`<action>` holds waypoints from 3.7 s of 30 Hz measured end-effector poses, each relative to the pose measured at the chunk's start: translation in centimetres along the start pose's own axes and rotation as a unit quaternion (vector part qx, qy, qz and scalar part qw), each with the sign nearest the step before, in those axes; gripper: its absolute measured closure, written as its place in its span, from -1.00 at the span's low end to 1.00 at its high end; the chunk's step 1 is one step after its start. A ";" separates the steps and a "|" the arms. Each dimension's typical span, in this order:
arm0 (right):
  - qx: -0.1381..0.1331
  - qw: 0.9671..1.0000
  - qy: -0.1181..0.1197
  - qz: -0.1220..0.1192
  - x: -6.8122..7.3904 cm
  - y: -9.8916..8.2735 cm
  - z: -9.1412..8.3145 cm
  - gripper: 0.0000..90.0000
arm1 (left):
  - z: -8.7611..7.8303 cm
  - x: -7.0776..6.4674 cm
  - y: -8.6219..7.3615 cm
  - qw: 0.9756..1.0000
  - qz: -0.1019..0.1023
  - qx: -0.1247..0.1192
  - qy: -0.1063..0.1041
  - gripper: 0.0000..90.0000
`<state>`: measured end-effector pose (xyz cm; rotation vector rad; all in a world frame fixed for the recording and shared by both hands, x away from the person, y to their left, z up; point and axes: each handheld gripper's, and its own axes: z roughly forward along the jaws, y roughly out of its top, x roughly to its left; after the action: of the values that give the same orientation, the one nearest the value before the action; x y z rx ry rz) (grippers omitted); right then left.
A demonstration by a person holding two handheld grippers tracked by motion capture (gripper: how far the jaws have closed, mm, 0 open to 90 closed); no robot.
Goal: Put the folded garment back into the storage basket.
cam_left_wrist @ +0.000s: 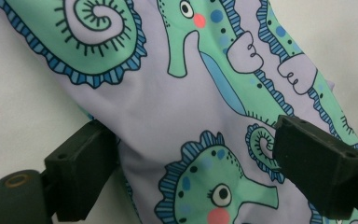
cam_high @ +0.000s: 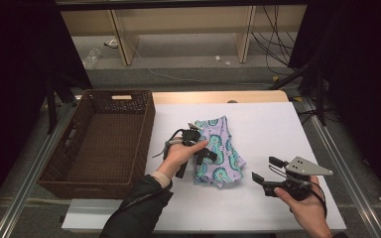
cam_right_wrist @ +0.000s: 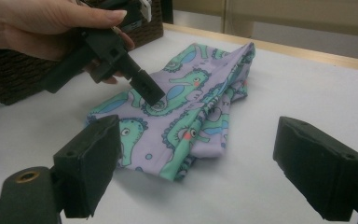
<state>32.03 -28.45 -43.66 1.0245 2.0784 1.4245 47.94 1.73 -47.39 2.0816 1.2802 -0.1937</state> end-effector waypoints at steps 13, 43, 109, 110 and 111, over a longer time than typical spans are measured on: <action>0.000 1.000 0.001 -0.001 0.0 0.0 0.0 -0.65 | 0.0 0.8 0.2 0.997 -0.069 -0.022 -0.034 -0.32; 0.004 1.000 0.002 -0.002 0.0 0.0 0.1 -0.65 | 0.3 0.9 0.3 0.987 -0.155 -0.028 -0.016 0.19; 0.004 1.000 0.001 0.000 0.0 -0.2 0.1 -0.65 | -2.7 -1.8 1.7 0.984 -0.107 -0.100 -0.102 0.66; 0.004 1.000 0.001 0.001 0.0 -0.2 0.1 -0.65 | -2.8 -1.9 1.8 0.984 -0.105 -0.100 -0.104 0.66; 0.004 1.000 0.001 0.000 0.0 -0.2 0.1 -0.65 | -3.0 -2.0 1.9 0.984 -0.103 -0.100 -0.105 0.66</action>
<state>32.05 -28.47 -43.84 1.0273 2.0875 1.4196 47.87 1.55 -43.27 1.7104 1.3263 -0.3512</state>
